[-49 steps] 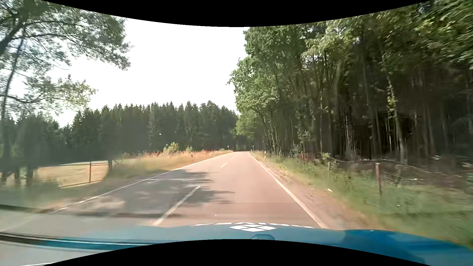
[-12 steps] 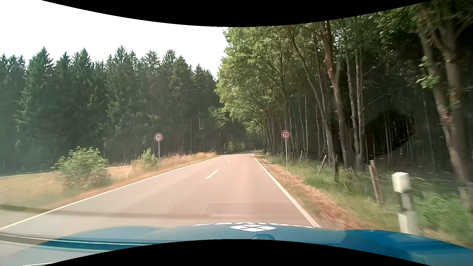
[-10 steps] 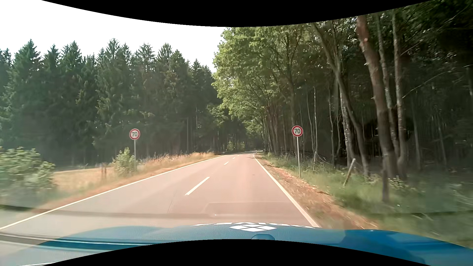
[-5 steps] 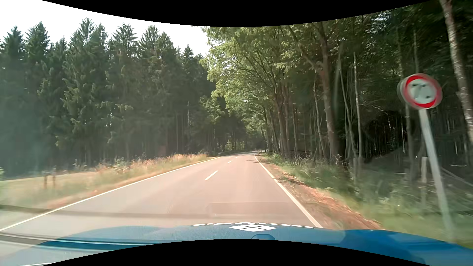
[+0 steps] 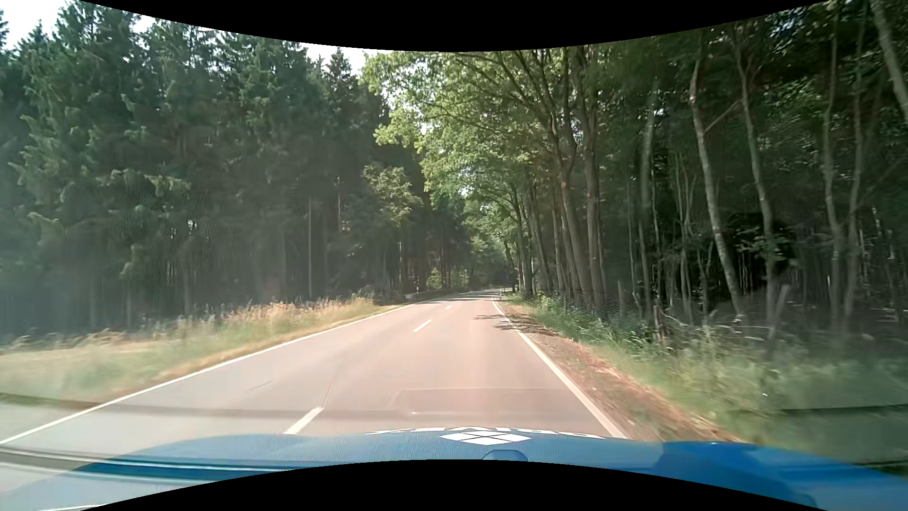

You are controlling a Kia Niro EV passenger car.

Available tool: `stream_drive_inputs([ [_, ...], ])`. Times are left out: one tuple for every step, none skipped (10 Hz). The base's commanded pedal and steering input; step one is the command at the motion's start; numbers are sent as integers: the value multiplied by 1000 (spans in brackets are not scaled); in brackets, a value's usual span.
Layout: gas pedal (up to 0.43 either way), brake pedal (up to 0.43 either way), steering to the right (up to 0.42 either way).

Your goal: Follow the waypoints while adhering to traffic rules and regulations

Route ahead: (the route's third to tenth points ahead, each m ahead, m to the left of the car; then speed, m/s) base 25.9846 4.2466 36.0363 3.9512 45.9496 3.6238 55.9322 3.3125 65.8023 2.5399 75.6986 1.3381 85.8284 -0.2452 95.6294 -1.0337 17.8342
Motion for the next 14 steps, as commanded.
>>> stream_drive_inputs([
  [177,0,2],
  [177,0,2],
  [177,0,1],
  [177,0,2],
  [177,0,2],
  [177,0,2],
  [177,0,2],
  [177,0,2],
  [177,0,4],
  [177,0,6],
  [177,0,7],
  [177,0,7],
  [177,0,7],
  [177,0,7],
])
